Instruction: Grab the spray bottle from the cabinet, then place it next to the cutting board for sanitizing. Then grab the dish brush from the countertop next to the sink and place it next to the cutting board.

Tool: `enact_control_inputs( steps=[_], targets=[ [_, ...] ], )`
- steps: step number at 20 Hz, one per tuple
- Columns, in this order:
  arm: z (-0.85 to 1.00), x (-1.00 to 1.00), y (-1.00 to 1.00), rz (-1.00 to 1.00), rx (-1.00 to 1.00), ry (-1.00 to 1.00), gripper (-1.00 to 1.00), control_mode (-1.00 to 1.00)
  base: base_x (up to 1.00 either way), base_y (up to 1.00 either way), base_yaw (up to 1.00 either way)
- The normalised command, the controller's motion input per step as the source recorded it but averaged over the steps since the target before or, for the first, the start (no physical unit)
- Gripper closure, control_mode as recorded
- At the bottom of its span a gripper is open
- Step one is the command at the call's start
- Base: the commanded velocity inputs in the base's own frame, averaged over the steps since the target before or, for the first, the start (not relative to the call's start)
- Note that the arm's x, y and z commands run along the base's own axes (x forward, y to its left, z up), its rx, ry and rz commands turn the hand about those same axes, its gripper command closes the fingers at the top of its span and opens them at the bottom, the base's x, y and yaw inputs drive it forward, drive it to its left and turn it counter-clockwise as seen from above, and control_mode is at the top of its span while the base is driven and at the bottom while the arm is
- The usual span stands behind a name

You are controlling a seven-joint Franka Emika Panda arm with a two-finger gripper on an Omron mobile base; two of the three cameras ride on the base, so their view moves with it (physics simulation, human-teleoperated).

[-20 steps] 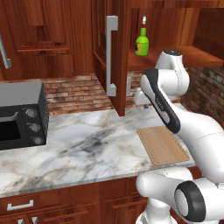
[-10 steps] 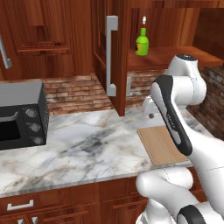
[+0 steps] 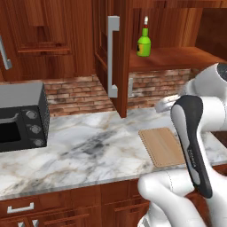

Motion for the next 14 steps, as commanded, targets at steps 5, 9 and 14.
enact_control_inputs(
  steps=[5, 9, 14],
  targets=[
    [0.61, -0.17, -0.02, 0.00, 0.00, -0.76, -1.00, -1.00, 0.00, 0.00, 0.00],
    [0.63, -0.05, -0.01, -0.01, 0.00, -0.59, -1.00, -1.00, 0.00, 0.00, 0.00],
    [0.54, 0.00, -0.09, 0.00, 0.00, -0.34, -1.00, -1.00, 0.00, 0.00, 0.00]
  ],
)
